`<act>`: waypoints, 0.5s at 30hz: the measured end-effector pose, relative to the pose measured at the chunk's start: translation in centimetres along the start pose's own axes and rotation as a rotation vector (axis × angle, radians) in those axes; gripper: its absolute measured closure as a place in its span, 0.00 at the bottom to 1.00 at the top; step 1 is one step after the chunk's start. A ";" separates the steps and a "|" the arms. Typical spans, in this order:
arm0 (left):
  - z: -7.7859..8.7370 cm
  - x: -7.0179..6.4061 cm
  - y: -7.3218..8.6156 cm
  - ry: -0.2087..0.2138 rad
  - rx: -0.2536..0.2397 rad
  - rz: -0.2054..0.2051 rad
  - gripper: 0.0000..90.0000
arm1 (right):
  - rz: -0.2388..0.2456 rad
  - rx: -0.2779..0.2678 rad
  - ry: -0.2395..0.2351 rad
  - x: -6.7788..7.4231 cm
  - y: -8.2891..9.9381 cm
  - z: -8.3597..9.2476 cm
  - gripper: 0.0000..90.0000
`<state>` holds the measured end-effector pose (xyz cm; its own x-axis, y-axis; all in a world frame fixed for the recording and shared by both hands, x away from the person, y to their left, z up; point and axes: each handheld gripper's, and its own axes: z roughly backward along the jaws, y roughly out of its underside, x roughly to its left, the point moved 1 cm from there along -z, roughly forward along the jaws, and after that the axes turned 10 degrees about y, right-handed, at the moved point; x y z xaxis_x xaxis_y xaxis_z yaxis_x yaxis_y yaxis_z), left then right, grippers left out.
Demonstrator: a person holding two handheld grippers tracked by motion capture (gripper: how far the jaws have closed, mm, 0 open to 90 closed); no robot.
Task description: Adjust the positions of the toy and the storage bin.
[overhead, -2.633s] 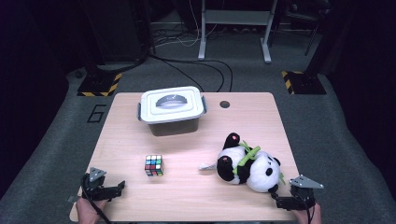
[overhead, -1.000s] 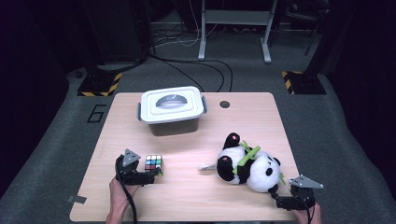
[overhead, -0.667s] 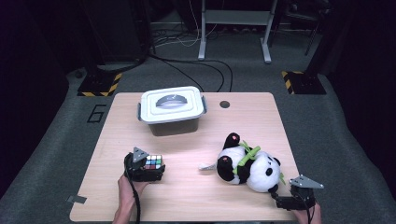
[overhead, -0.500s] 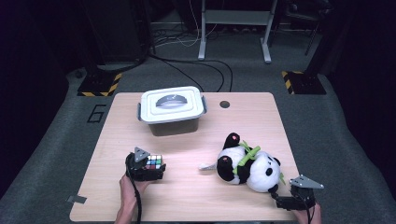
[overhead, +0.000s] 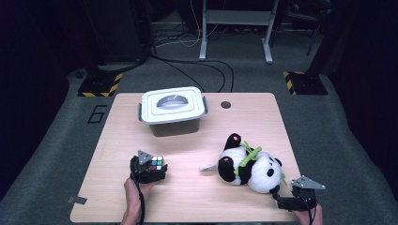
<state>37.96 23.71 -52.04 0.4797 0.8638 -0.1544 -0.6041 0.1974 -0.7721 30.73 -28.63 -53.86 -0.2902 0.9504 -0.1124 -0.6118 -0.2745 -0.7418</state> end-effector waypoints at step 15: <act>0.2 0.2 0.4 -0.016 -0.021 0.023 0.36 | -0.002 -0.001 0.008 0.0 0.0 0.0 0.03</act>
<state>37.72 24.01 -52.25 0.4555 0.8752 -0.1631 -0.6017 0.1676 -0.7809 30.69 -28.62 -53.87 -0.2831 0.9520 -0.1161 -0.6114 -0.2724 -0.7429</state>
